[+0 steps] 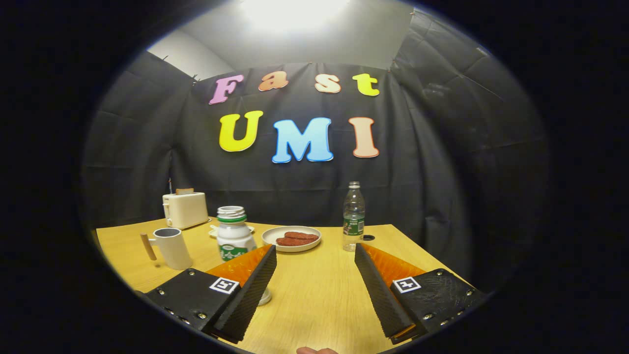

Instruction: Take the bottle from table, then pour the juice into the cup, finally place the bottle on the coaster

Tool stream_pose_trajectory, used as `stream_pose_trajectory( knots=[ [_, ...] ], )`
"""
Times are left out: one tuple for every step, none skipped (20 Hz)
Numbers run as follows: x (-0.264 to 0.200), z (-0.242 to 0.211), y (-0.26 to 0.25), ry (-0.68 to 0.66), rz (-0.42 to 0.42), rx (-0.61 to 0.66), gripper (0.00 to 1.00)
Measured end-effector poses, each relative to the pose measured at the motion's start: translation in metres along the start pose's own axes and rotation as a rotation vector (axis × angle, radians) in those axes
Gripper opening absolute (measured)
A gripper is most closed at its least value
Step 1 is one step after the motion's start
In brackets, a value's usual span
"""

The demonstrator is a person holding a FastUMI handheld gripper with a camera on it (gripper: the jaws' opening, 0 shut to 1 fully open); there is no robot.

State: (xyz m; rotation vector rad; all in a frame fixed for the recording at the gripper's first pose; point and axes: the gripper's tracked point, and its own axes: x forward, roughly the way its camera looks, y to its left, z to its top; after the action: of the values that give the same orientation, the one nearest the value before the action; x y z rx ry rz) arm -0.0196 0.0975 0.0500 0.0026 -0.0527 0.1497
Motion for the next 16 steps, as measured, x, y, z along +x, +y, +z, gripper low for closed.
stream_pose_trajectory(
  knots=[
    [-0.003, 0.0, 0.007, 0.0, 0.015, 0.005, 0.98],
    [-0.004, 0.001, 0.013, -0.002, 0.027, 0.014, 0.98],
    [-0.005, 0.001, 0.018, -0.004, 0.038, 0.02, 0.98],
    [-0.005, 0.001, 0.021, -0.004, 0.044, 0.021, 0.98],
    [-0.005, 0.0, 0.023, -0.002, 0.045, 0.017, 0.98],
    [-0.005, -0.001, 0.025, 0.0, 0.049, 0.013, 0.98],
    [-0.005, -0.004, 0.027, 0.005, 0.051, 0.014, 0.98],
    [-0.005, -0.006, 0.028, 0.013, 0.053, 0.018, 0.98],
    [-0.005, -0.008, 0.029, 0.019, 0.056, 0.026, 0.98],
    [-0.005, -0.009, 0.029, 0.024, 0.058, 0.032, 0.98],
    [-0.005, -0.011, 0.029, 0.027, 0.056, 0.033, 0.98],
    [-0.006, -0.011, 0.029, 0.027, 0.056, 0.035, 0.98],
    [-0.006, -0.011, 0.03, 0.025, 0.059, 0.037, 0.98],
    [-0.007, -0.011, 0.031, 0.022, 0.06, 0.037, 0.98],
    [-0.006, -0.012, 0.031, 0.022, 0.062, 0.035, 0.98],
    [-0.005, -0.013, 0.032, 0.023, 0.063, 0.037, 0.98]
  ],
)
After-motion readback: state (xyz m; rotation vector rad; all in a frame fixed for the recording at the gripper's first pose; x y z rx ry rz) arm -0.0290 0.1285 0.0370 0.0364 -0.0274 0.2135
